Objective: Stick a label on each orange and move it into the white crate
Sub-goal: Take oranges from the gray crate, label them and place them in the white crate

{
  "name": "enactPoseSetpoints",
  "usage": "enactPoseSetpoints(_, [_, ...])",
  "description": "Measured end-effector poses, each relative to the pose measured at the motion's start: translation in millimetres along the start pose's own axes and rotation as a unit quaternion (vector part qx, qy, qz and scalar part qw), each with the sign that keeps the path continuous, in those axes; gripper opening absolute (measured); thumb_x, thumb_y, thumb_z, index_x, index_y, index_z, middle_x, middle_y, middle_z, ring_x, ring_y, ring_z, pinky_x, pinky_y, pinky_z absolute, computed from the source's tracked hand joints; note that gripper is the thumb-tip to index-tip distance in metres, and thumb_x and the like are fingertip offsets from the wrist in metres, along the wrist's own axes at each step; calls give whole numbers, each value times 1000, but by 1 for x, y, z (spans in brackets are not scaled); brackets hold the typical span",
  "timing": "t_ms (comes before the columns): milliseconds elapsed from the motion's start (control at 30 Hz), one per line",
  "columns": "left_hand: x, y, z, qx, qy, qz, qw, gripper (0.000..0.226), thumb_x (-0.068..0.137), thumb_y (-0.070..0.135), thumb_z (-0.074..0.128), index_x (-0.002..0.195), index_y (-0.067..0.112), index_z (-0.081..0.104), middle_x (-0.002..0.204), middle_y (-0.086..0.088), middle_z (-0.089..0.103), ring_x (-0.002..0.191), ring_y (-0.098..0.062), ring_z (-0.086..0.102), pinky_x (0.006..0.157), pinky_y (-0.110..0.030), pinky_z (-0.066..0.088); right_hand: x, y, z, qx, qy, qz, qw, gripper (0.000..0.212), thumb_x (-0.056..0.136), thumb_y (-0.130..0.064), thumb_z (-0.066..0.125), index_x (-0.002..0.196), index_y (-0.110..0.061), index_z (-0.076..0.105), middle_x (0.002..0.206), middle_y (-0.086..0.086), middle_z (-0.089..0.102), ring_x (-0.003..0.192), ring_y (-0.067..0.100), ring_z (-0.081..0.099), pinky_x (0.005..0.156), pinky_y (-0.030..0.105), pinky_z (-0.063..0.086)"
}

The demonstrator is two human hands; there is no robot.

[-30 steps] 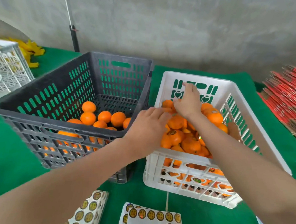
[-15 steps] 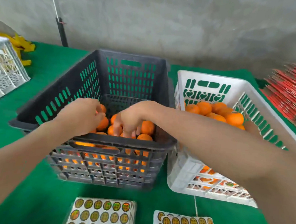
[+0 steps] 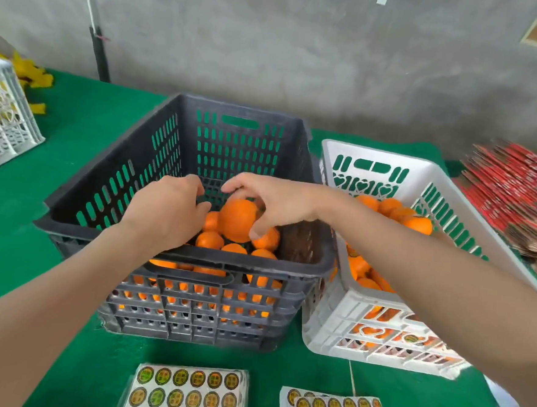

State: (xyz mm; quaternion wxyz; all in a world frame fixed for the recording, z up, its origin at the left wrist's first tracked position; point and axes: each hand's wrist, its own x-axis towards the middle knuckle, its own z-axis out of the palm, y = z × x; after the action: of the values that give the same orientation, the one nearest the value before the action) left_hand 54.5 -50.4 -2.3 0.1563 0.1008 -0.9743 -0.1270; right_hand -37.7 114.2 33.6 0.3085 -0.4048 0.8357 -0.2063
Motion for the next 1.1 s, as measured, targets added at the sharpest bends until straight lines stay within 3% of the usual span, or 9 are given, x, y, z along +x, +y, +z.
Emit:
enactPoseSetpoints(133, [-7, 4, -7, -67, 67, 44, 995, 31, 92, 23, 58, 119, 9, 60, 96, -8, 67, 87, -27, 60, 74, -34, 48, -67, 11, 10, 92, 132, -55, 986, 80, 73, -4, 77, 138, -27, 36, 138, -5, 43, 123, 12, 46, 96, 33, 47])
enactPoseSetpoints(233, [-19, 29, -18, -196, 122, 32, 972, 13, 91, 17, 60, 101, 12, 66, 81, 6, 64, 68, -5, 57, 64, -10, 42, -114, 18, 28, 115, 209, -91, 967, 71, 67, -5, 82, 121, -35, 46, 130, -8, 46, 117, 8, 49, 93, 29, 48])
enactPoseSetpoints(300, [-31, 62, -22, -311, 57, 29, 948, 8, 92, 19, 57, 87, 18, 64, 78, 8, 66, 64, -4, 63, 62, -8, 46, -140, 21, 41, 116, 258, -111, 953, 70, 63, -7, 84, 115, -33, 44, 121, -14, 46, 112, 3, 49, 88, 21, 47])
enactPoseSetpoints(467, [-82, 138, -20, -535, -239, 21, 810, 55, 72, 59, 54, 107, 18, 63, 97, -5, 72, 89, -17, 70, 75, -32, 59, -187, 36, 81, 126, 378, -110, 911, 71, 57, -23, 87, 105, -36, 36, 112, -13, 46, 106, 11, 51, 85, 30, 47])
enactPoseSetpoints(600, [-122, 170, 13, -676, -337, -61, 652, 64, 65, 37, 81, 121, 14, 58, 114, -10, 68, 102, -25, 67, 77, -31, 57, -202, 54, 114, 125, 441, -78, 885, 75, 53, -38, 86, 101, -44, 30, 111, -17, 45, 101, 4, 50, 80, 21, 46])
enactPoseSetpoints(733, [-145, 174, 60, -660, -300, -159, 670, 66, 58, 24, 79, 119, 14, 59, 112, -12, 66, 96, -25, 68, 75, -30, 55, -200, 90, 157, 133, 379, -26, 915, 83, 66, -34, 82, 119, -53, 21, 115, -34, 37, 106, -8, 43, 85, 6, 38])
enactPoseSetpoints(867, [-155, 152, 95, -561, -308, -238, 730, 63, 67, 19, 79, 123, 10, 52, 110, -13, 63, 94, -26, 63, 76, -31, 50, -190, 142, 197, 41, 246, 75, 965, 48, 90, -26, 61, 134, -20, 44, 128, -3, 50, 121, 12, 42, 99, 18, 32])
enactPoseSetpoints(1000, [-165, 137, 116, -579, -301, -330, 682, 71, 52, 18, 78, 116, 2, 53, 105, -14, 61, 92, -25, 59, 72, -29, 49, -172, 166, 217, -141, 65, 199, 968, 57, 88, -45, 56, 132, -10, 50, 134, 10, 45, 128, 28, 35, 107, 39, 31])
enactPoseSetpoints(1100, [-176, 130, 124, -596, -284, -366, 656, 67, 52, 15, 78, 113, -1, 53, 99, -13, 59, 86, -22, 57, 63, -25, 47, -163, 172, 220, -189, 56, 205, 959, 58, 84, -50, 59, 122, -7, 57, 128, 12, 47, 123, 29, 39, 103, 42, 32])
